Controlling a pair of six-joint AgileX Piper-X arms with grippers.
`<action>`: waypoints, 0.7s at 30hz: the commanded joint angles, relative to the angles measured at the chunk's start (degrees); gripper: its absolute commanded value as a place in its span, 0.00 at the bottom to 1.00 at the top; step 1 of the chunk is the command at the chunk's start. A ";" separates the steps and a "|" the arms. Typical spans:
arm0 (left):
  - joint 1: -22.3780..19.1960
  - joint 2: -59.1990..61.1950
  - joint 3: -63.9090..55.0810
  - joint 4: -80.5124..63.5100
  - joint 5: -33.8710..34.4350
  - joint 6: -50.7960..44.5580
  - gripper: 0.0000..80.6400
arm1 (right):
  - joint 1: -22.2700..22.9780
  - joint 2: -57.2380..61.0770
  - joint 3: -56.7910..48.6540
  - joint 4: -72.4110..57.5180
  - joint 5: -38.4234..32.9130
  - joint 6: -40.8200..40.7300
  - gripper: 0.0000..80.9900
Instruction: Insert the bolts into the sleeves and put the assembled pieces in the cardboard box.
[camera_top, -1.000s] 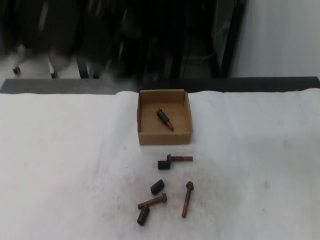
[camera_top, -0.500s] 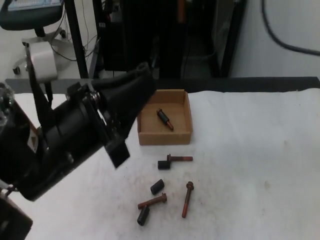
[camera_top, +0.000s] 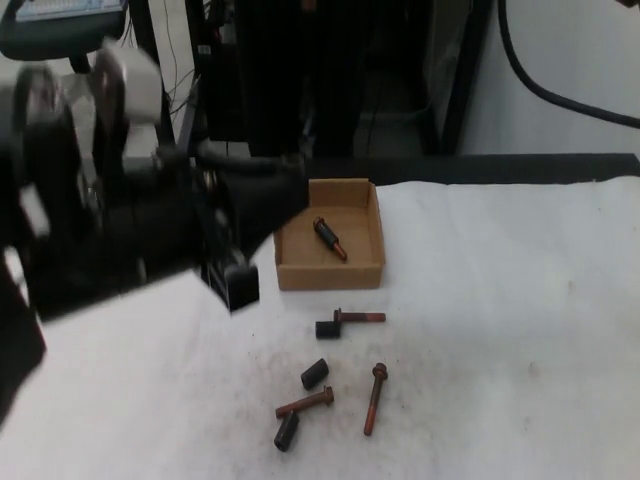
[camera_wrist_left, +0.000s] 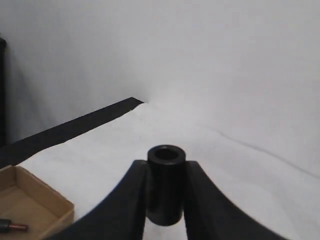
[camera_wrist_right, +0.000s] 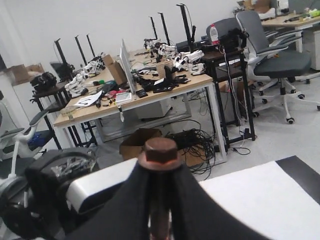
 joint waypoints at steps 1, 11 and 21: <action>0.22 -0.13 -2.80 2.35 0.81 2.37 0.00 | 0.05 -0.47 -0.28 -1.17 -1.75 -4.74 0.01; 0.22 0.47 -4.75 1.09 0.33 2.53 0.00 | 1.32 0.06 -0.28 -1.17 2.16 -8.01 0.01; 0.22 0.47 -4.75 1.10 0.33 -2.09 0.00 | 3.67 2.09 -0.28 -1.17 5.27 -10.38 0.01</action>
